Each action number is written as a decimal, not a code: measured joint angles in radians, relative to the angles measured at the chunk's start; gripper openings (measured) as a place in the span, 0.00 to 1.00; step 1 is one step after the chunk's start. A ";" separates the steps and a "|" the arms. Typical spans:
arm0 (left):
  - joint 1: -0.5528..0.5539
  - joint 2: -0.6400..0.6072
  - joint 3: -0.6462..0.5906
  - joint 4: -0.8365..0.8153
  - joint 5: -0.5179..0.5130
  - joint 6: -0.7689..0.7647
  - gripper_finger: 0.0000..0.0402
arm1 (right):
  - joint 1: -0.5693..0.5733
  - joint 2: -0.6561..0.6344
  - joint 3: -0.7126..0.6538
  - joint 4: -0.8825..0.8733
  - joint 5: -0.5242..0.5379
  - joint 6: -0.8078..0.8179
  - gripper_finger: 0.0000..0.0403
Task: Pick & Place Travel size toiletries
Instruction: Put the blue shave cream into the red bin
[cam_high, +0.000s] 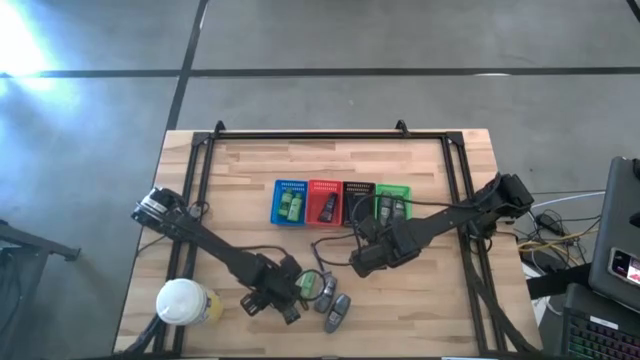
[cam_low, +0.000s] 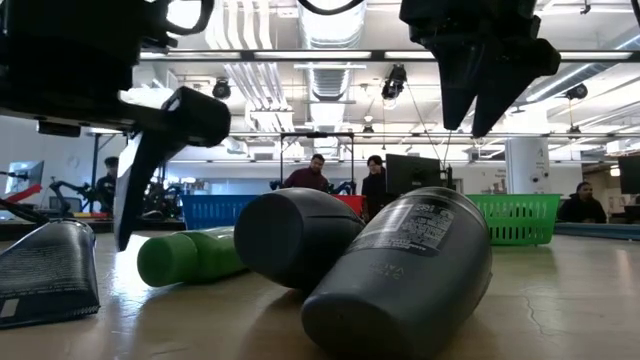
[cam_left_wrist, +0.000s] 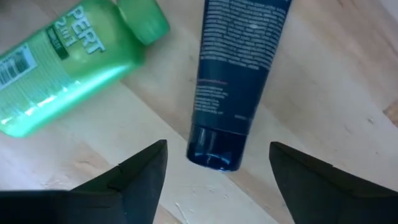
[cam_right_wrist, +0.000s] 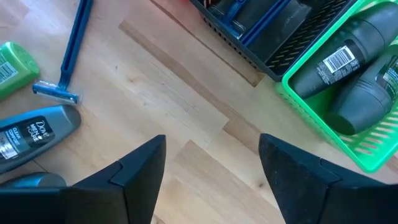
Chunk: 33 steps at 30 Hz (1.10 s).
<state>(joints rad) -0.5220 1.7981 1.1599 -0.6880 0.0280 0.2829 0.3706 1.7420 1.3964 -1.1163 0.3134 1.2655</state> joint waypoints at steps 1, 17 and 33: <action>0.000 0.000 0.000 0.007 0.000 0.000 0.69 | 0.000 0.000 0.000 0.000 0.000 0.000 0.64; -0.004 0.000 -0.045 0.077 0.024 0.003 0.50 | 0.000 0.000 0.000 -0.004 0.000 -0.009 0.61; -0.004 -0.001 -0.052 0.121 0.043 -0.106 0.35 | 0.003 0.000 -0.003 -0.007 0.000 -0.010 0.56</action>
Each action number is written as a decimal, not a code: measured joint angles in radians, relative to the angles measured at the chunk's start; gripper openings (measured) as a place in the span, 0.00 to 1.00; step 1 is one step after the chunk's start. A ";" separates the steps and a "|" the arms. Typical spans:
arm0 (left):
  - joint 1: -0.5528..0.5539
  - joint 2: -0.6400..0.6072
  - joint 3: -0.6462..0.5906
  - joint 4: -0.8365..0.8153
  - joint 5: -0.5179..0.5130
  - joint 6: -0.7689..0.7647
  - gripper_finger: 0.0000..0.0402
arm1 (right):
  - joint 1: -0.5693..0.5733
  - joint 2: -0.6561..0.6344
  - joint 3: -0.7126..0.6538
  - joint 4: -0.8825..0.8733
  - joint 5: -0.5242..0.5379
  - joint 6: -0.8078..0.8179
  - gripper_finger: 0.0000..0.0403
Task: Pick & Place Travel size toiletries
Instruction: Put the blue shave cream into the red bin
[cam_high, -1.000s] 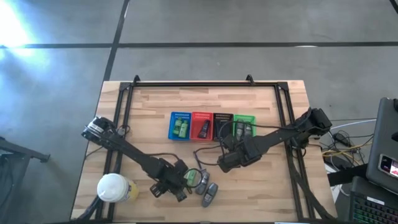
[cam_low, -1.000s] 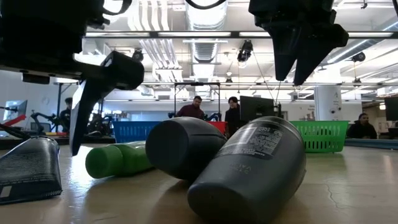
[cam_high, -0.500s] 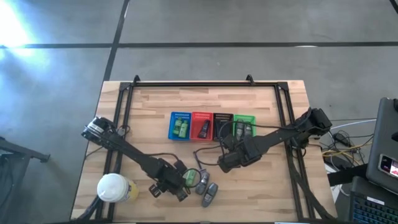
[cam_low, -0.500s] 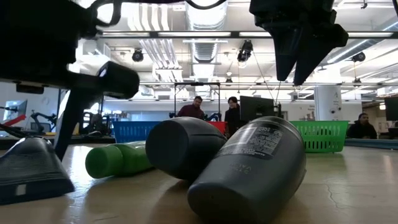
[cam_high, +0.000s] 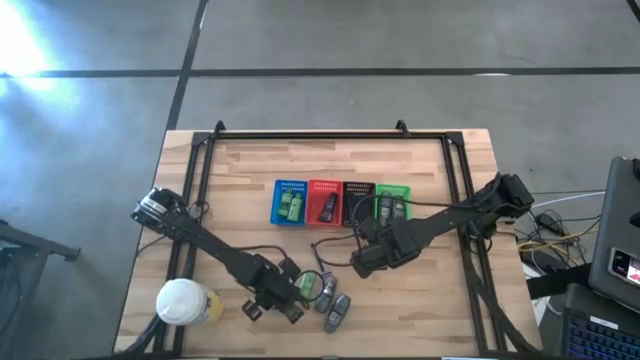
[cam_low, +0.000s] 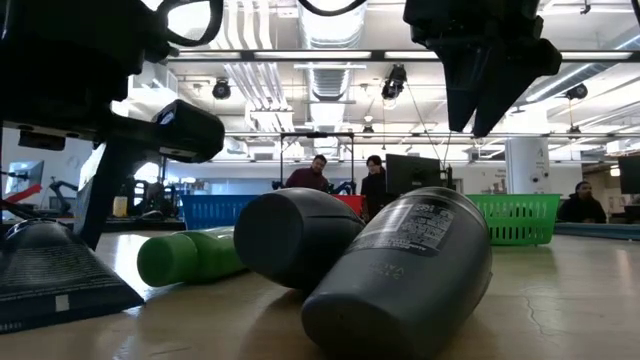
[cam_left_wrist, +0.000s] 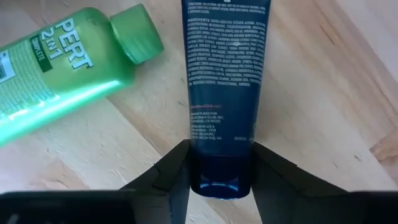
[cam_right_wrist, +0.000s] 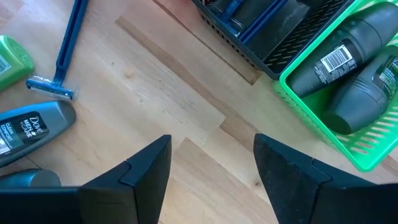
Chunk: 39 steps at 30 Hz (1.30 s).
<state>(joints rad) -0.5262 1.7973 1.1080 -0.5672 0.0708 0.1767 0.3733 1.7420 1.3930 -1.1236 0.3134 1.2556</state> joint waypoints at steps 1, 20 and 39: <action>0.000 0.000 0.000 -0.001 0.000 -0.002 0.35 | 0.000 0.000 0.000 0.000 0.000 0.001 0.57; 0.000 -0.168 -0.029 -0.079 -0.094 -0.319 0.34 | 0.022 -0.110 -0.036 0.061 -0.023 0.003 0.55; 0.054 -0.412 -0.086 0.049 -0.501 -1.120 0.34 | 0.022 -0.243 -0.154 0.110 0.029 0.099 0.57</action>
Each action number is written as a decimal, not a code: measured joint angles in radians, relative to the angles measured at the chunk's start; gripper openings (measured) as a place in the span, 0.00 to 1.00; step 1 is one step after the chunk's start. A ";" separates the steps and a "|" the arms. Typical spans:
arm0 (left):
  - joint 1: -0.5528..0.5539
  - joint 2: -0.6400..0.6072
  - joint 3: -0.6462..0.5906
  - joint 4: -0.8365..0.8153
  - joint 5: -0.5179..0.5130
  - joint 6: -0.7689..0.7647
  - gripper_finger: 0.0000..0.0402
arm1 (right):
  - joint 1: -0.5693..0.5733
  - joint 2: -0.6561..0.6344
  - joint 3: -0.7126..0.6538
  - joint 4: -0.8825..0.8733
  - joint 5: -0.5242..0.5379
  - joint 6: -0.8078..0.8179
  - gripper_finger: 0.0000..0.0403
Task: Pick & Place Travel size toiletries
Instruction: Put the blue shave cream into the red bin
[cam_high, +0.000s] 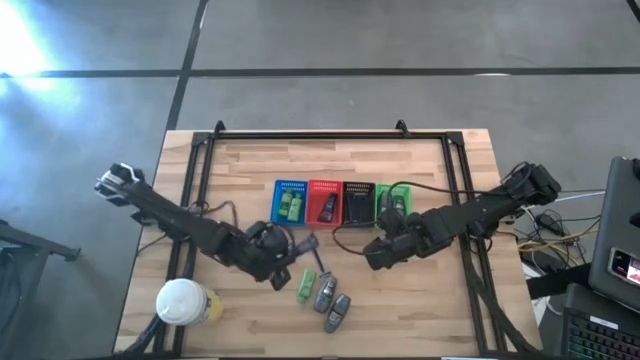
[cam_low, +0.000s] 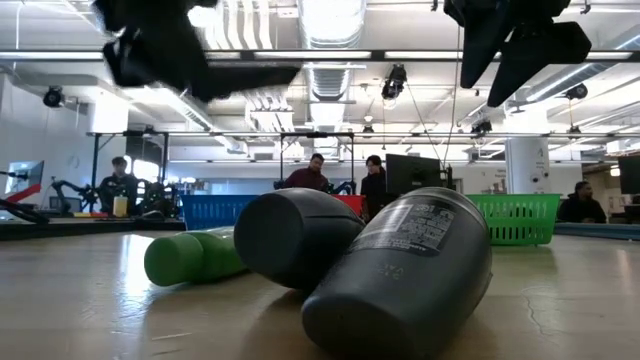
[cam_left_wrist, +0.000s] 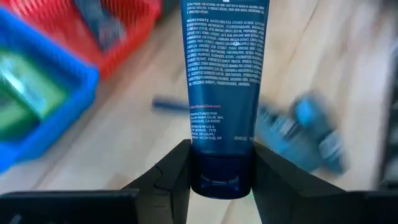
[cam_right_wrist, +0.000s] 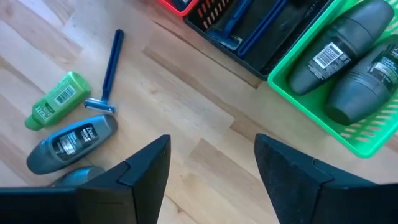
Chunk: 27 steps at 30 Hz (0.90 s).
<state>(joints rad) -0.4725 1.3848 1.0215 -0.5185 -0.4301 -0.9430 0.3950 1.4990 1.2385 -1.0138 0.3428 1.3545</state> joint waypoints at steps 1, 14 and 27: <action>0.000 -0.017 0.006 0.008 -0.027 -0.003 0.34 | 0.000 0.000 -0.001 0.000 0.000 0.000 0.58; 0.195 -0.073 0.001 0.201 -0.098 -0.103 0.34 | 0.008 -0.057 -0.003 -0.002 0.041 -0.045 0.60; 0.521 0.191 -0.004 0.360 0.161 -0.249 0.34 | 0.032 -0.251 -0.030 -0.053 0.160 0.057 0.53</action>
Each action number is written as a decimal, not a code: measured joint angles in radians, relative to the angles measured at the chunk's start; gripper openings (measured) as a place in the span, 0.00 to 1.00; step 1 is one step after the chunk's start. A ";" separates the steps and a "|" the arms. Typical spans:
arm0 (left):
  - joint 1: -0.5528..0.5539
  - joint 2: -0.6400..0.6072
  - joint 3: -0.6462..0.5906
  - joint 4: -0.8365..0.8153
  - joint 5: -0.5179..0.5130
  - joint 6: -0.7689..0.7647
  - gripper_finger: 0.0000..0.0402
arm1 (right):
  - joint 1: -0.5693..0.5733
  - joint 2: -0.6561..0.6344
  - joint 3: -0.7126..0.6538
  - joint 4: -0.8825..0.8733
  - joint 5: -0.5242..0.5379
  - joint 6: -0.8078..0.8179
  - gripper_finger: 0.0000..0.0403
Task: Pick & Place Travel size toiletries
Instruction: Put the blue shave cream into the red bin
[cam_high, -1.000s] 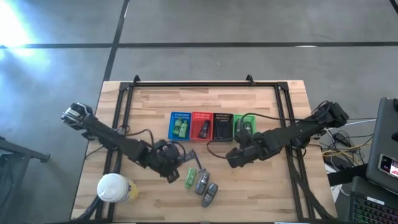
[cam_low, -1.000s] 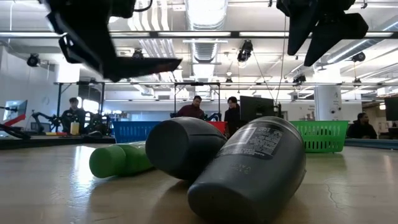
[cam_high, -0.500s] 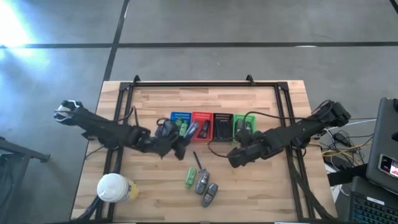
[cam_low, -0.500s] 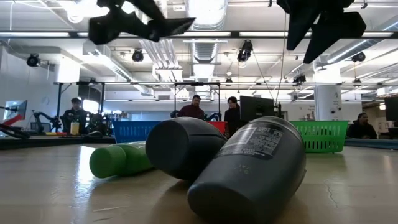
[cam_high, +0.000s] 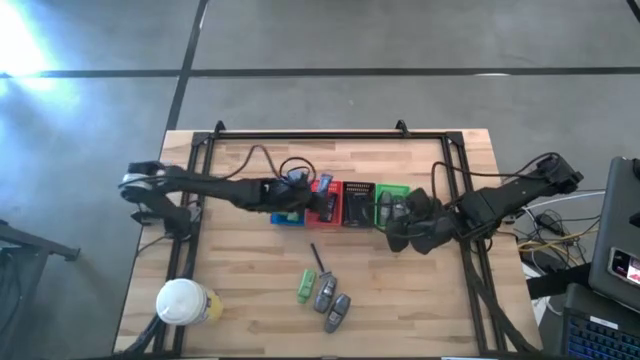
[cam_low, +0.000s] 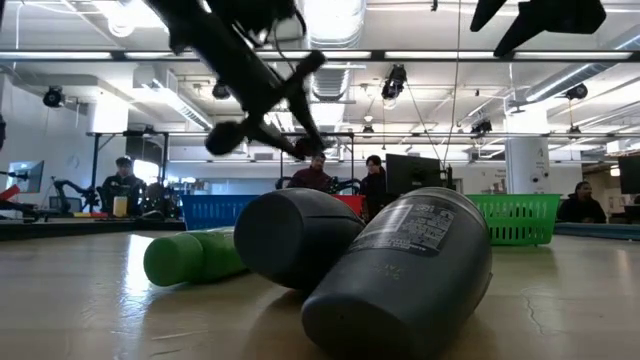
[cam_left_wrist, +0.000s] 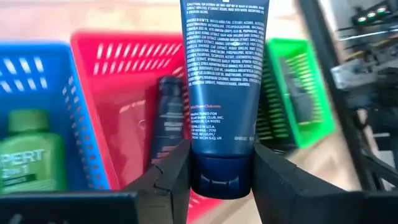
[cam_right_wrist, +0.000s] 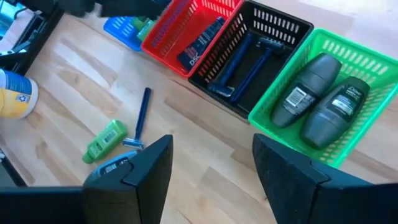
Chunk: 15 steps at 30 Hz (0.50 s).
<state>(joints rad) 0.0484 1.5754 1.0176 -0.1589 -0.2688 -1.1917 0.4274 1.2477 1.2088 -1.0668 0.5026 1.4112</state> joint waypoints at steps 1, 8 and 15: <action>0.012 0.021 0.000 0.003 0.012 -0.015 0.34 | 0.000 -0.005 -0.004 0.000 0.000 0.005 0.54; 0.050 0.130 0.013 0.005 0.023 -0.117 0.34 | 0.000 -0.002 -0.031 0.001 -0.002 0.030 0.59; 0.051 0.165 0.044 -0.024 -0.002 -0.096 0.37 | 0.007 -0.004 -0.052 0.001 -0.006 0.065 0.64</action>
<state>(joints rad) 0.0994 1.7401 1.0619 -0.1826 -0.2704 -1.2876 0.4344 1.2434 1.1564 -1.0659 0.4965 1.4765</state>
